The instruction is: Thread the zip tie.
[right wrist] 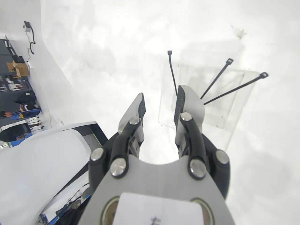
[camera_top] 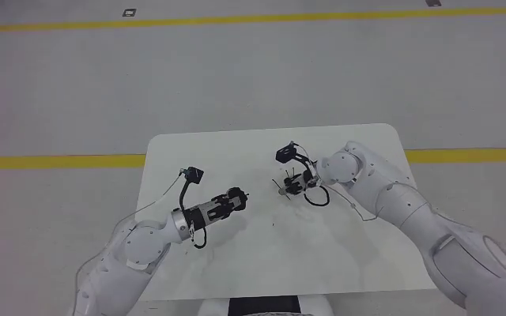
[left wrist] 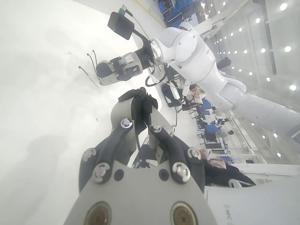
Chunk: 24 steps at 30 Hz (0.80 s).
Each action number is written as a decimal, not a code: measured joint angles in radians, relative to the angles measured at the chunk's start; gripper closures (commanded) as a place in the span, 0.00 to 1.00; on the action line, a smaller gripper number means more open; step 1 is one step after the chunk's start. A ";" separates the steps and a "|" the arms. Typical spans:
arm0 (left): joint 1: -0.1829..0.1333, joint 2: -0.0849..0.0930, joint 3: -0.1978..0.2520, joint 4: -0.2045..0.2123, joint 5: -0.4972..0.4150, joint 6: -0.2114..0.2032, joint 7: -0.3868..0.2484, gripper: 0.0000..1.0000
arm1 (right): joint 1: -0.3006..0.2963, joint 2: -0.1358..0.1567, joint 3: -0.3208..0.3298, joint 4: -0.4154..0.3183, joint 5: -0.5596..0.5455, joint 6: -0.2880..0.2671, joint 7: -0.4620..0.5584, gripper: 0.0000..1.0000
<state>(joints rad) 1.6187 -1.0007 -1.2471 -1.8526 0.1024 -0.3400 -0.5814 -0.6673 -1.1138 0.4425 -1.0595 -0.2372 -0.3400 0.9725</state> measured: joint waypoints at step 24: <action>0.000 0.000 0.000 0.000 0.000 0.000 0.000 1.00 | 0.079 -0.057 -0.145 0.094 -0.038 0.000 -0.068 0.80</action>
<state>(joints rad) 1.6187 -1.0007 -1.2471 -1.8526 0.1024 -0.3400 -0.5814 -0.5882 -1.1707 0.2973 -0.9657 -0.2753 -0.3400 0.9043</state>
